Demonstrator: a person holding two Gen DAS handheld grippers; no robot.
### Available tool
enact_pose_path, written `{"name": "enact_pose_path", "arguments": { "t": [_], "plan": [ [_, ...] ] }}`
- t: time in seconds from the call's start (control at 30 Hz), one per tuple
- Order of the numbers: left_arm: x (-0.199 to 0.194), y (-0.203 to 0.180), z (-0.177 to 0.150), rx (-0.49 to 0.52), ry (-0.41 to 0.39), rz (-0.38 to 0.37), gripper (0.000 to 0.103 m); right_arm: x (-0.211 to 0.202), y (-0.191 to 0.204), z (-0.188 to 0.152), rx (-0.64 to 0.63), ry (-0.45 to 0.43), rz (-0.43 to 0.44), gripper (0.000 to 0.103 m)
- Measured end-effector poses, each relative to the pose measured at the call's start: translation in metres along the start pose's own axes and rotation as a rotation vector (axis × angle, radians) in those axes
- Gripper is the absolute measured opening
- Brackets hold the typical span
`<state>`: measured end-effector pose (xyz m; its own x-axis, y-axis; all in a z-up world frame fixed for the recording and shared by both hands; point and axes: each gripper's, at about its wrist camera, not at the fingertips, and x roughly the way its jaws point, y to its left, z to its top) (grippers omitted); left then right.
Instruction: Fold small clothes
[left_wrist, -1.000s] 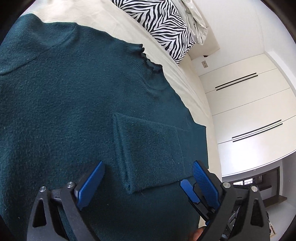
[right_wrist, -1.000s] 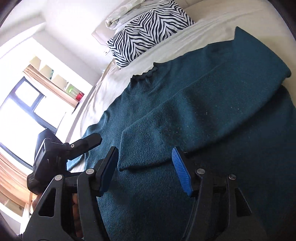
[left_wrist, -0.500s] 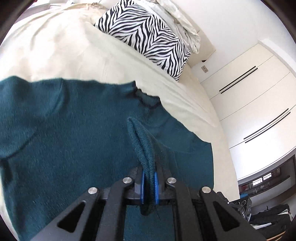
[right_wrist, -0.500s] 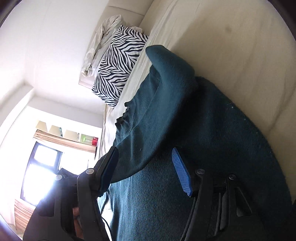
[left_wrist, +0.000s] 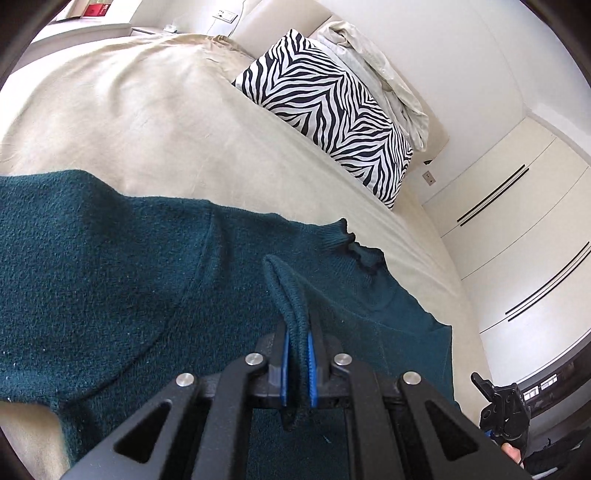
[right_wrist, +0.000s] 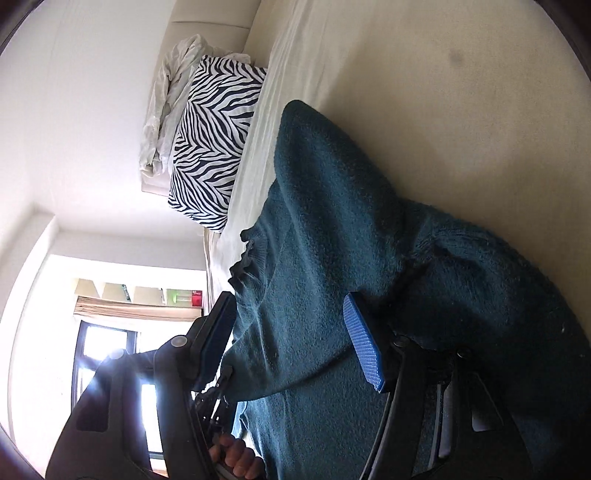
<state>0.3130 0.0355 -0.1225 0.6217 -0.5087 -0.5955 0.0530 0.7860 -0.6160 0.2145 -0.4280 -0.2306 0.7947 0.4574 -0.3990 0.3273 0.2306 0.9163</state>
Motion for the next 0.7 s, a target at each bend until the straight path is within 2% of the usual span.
{"name": "enact_pose_path", "arguments": {
  "t": [0.1, 0.2, 0.27, 0.37, 0.47, 0.6, 0.7],
  "plan": [
    [-0.002, 0.005, -0.003, -0.005, -0.007, -0.011, 0.009, -0.017, -0.003, -0.004, 0.023, -0.025, -0.031, 0.059],
    [0.003, 0.009, -0.013, -0.009, 0.014, -0.005, 0.009, -0.028, -0.009, -0.007, 0.054, -0.053, -0.023, 0.059],
    [0.006, 0.016, -0.02, -0.016, 0.024, 0.019, 0.009, -0.028, -0.007, -0.006, 0.038, -0.046, -0.034, 0.059],
    [0.006, 0.028, -0.026, -0.046, 0.02, 0.005, 0.012, -0.033, 0.006, 0.0, -0.006, -0.049, -0.02, 0.061],
    [0.009, 0.028, -0.028, -0.027, 0.009, 0.013, 0.012, -0.037, 0.024, 0.005, -0.065, -0.043, -0.02, 0.061],
    [0.012, 0.03, -0.031, -0.018, 0.001, 0.013, 0.013, -0.013, 0.036, 0.015, -0.119, 0.041, -0.057, 0.061],
    [0.012, 0.033, -0.034, -0.02, -0.01, 0.003, 0.013, 0.017, 0.029, 0.029, -0.125, 0.093, -0.133, 0.061]
  ]
}}
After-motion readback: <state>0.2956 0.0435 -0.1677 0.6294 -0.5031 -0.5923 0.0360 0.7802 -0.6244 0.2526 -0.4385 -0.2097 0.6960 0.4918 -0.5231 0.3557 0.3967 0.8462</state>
